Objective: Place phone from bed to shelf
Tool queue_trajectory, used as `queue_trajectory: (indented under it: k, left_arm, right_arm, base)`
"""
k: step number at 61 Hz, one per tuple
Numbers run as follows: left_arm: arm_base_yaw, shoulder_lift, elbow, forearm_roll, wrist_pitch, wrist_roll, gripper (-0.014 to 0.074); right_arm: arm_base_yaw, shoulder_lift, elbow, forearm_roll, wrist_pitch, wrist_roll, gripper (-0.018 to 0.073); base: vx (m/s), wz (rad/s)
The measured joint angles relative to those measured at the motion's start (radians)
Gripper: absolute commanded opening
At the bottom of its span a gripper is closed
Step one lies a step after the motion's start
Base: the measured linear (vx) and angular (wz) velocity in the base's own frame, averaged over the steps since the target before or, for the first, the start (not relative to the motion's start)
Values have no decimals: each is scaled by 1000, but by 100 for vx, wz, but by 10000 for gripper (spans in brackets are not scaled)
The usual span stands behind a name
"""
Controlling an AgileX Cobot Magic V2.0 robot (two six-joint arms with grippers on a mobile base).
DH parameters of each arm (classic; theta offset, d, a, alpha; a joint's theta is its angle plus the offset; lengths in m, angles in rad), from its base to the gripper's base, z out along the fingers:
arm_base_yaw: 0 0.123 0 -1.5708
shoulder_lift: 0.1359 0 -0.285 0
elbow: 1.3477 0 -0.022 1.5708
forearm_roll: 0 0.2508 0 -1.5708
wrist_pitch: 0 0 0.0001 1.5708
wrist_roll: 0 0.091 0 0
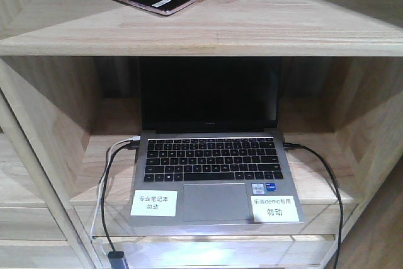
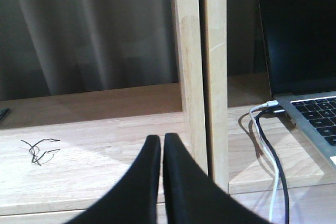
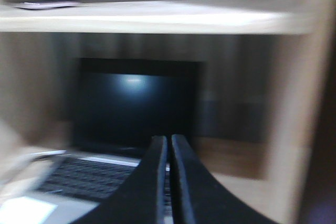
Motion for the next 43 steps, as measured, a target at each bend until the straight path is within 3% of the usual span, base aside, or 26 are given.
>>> queue_trajectory:
  k: [17, 43]
  left_arm:
    - [0, 0, 0, 0, 0, 0, 1]
    - [0, 0, 0, 0, 0, 0, 1]
  right_arm:
    - [-183, -67, 168, 92, -108, -85, -5]
    - [-197, -125, 446, 98, -343, -78, -5]
  base:
    - [0, 0]
    - [0, 0]
